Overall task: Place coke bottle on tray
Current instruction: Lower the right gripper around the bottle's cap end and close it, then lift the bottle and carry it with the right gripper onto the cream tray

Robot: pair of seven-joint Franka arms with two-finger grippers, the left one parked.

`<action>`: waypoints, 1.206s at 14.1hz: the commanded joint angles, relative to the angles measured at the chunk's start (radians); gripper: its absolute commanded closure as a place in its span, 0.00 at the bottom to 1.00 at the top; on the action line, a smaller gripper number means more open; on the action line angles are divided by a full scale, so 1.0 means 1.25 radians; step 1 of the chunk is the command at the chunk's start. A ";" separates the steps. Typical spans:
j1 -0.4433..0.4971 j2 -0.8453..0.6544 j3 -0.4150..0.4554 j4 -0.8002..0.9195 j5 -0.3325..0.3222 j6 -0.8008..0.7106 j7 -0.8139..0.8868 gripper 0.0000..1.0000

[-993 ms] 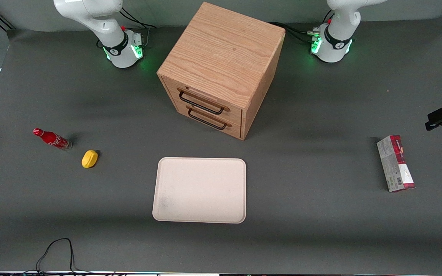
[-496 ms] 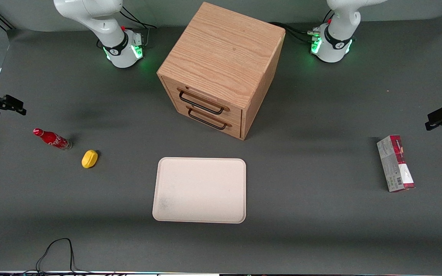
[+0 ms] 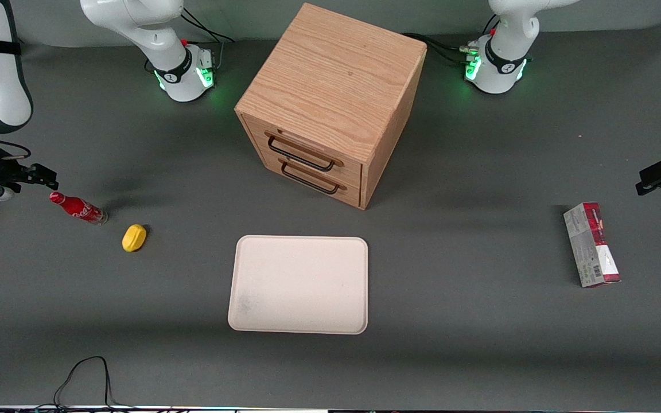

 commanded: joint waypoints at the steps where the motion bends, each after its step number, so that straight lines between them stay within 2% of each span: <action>1: 0.009 0.032 -0.004 -0.001 0.028 0.037 0.015 0.02; 3: 0.012 0.046 -0.003 -0.014 0.057 0.059 0.014 0.02; 12: 0.015 0.074 0.001 -0.031 0.065 0.082 0.004 0.07; 13: 0.014 0.074 0.002 -0.031 0.067 0.082 0.004 0.13; 14: 0.015 0.073 0.002 -0.031 0.067 0.081 0.003 0.33; 15: 0.015 0.073 0.002 -0.031 0.065 0.078 0.003 0.58; 16: 0.015 0.072 0.002 -0.031 0.065 0.078 0.003 0.80; 17: 0.015 0.072 0.002 -0.031 0.065 0.077 0.003 0.98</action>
